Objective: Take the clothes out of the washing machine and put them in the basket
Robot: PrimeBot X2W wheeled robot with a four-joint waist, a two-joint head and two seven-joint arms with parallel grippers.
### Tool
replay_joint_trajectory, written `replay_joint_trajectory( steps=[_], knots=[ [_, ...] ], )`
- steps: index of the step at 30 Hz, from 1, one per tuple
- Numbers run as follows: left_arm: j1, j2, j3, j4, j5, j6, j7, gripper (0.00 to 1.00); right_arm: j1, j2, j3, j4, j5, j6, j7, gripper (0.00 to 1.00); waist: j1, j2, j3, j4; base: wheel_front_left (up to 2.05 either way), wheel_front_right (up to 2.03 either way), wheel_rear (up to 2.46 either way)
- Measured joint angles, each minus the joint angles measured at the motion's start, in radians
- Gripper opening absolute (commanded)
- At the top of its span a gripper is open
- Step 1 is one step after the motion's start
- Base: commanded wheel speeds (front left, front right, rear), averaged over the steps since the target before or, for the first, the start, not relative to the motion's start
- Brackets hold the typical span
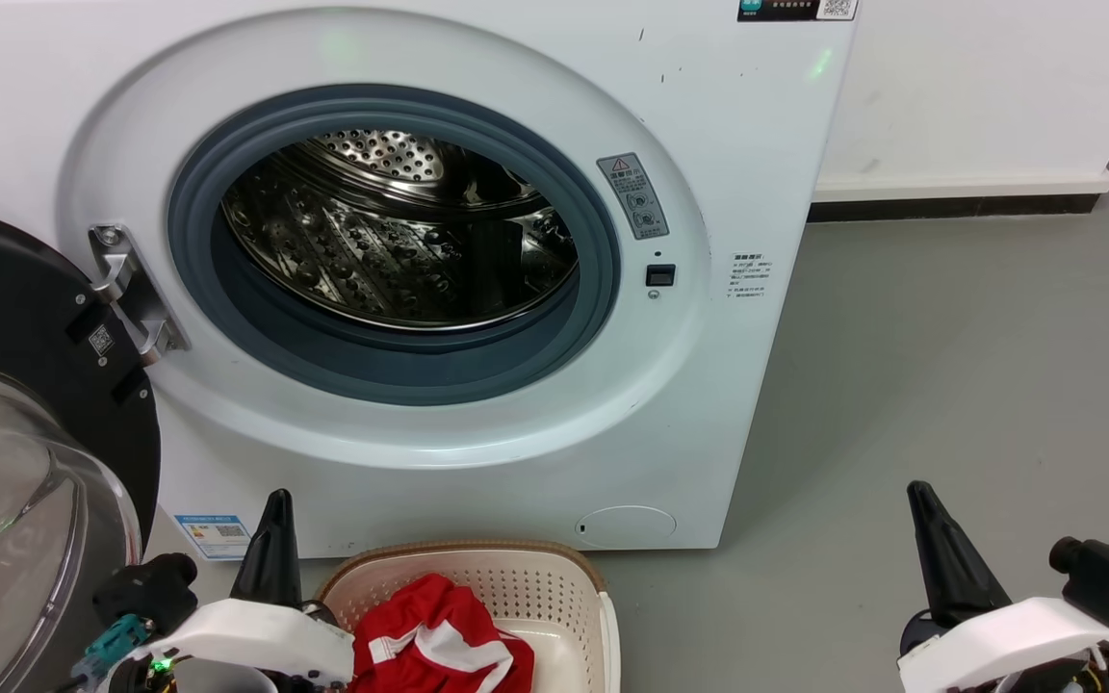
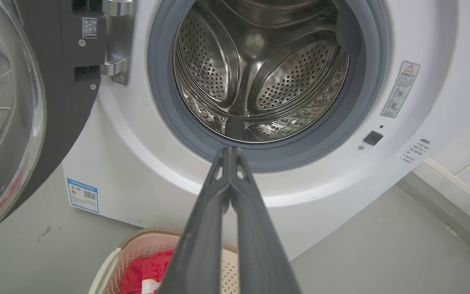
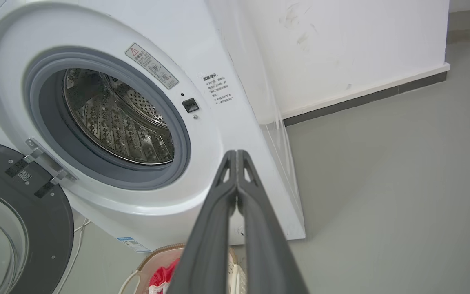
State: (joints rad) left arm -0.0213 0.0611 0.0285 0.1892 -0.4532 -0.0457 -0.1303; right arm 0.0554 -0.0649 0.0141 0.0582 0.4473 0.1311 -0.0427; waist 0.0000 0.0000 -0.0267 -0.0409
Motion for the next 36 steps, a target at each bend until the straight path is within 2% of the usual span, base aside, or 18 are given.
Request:
replay_joint_trajectory(
  steps=[15,36],
  knots=[
    [-0.011,-0.002,0.015,0.010,-0.242,-0.018,0.049,0.00,-0.033,-0.009,-0.008,0.038,0.258,0.000,0.017,0.00,0.0000,0.0000,0.004,0.006,0.00,0.00,0.00],
    [-0.031,-0.005,0.038,0.025,-0.524,-0.035,0.110,0.00,-0.072,-0.014,-0.026,0.081,0.551,0.000,0.044,0.00,0.0000,0.0000,0.010,0.014,0.00,0.00,0.00]
  ],
)
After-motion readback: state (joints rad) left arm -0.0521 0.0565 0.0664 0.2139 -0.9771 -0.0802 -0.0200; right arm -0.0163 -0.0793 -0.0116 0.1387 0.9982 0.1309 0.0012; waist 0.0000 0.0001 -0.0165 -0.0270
